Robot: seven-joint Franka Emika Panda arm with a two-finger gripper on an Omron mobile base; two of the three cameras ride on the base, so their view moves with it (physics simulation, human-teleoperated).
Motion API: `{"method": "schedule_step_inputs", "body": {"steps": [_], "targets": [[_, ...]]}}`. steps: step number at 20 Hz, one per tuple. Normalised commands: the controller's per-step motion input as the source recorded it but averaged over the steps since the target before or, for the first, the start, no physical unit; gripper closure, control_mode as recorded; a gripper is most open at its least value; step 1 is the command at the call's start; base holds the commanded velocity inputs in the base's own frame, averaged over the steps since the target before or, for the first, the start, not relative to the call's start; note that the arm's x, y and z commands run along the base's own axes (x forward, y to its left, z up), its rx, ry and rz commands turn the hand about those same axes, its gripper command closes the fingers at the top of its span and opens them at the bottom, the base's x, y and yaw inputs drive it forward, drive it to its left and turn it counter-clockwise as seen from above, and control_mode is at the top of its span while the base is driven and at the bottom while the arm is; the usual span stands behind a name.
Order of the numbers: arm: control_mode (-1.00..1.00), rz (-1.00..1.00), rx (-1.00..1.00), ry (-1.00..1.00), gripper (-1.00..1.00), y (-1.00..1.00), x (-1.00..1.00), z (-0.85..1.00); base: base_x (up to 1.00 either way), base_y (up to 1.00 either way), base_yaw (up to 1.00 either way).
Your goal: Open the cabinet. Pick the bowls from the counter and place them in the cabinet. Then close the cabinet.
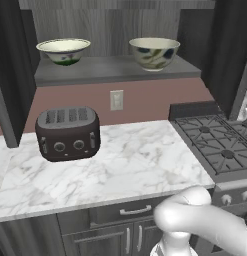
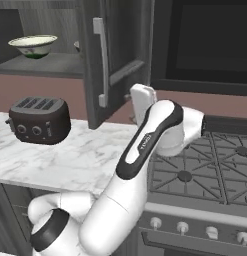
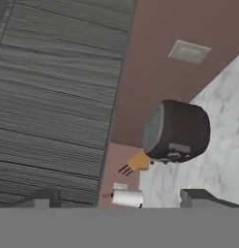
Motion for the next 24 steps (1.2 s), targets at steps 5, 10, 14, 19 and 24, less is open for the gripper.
{"method": "schedule_step_inputs", "body": {"steps": [5, 10, 14, 19, 24], "targets": [[-1.00, -0.42, -0.13, -0.32, -1.00, 1.00, -0.02, 0.16, 0.00, 0.00, 0.00], [-1.00, -0.51, -0.13, -0.27, -1.00, 1.00, -0.14, 0.10, 0.00, 0.00, 0.00], [-1.00, -0.55, -0.12, -0.15, -1.00, 0.84, 0.00, 0.14, 0.00, 0.00, 0.00], [-1.00, -0.52, -0.07, -0.03, -1.00, 0.59, 0.15, 0.35, 0.00, 0.00, 0.00], [-1.00, -0.46, -0.01, 0.01, -1.00, 0.16, 0.25, 0.48, 0.00, 0.00, 0.00]]}}
